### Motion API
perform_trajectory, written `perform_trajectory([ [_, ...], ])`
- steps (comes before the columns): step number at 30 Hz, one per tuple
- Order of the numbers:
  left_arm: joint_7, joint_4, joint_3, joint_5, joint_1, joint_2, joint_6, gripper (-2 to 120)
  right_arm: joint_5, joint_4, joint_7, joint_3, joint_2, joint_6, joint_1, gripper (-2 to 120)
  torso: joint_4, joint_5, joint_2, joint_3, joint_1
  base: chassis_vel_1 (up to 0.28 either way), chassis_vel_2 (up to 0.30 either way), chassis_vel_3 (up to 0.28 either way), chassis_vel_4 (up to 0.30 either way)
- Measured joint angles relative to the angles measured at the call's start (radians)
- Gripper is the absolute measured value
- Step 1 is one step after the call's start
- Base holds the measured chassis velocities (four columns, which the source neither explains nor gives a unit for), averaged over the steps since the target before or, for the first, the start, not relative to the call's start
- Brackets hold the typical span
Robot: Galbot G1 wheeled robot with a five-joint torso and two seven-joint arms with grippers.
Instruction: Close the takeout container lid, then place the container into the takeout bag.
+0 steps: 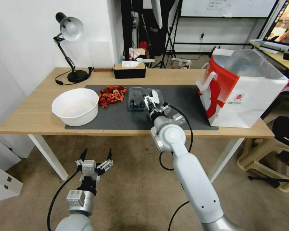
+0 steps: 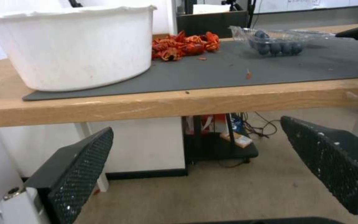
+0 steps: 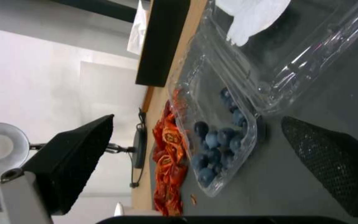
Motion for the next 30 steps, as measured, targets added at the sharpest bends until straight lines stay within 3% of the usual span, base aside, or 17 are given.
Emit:
perform_trajectory([
  [11, 0.012, 0.01, -0.017, -0.027, -0.016, 0.048, -0.001, 100, 0.006, -0.012, 0.042, 0.014, 0.005, -0.007, 0.009, 100, 0.0, 0.0001, 0.0, 0.0, 0.0, 0.0, 0.0, 0.0, 0.0],
  [30, 0.013, 0.015, -0.017, -0.037, -0.026, 0.046, 0.005, 100, 0.012, -0.048, 0.043, 0.018, 0.015, -0.028, 0.029, 100, 0.0, 0.0, 0.0, 0.0, 0.0, 0.0, 0.0, 0.0, 0.0],
])
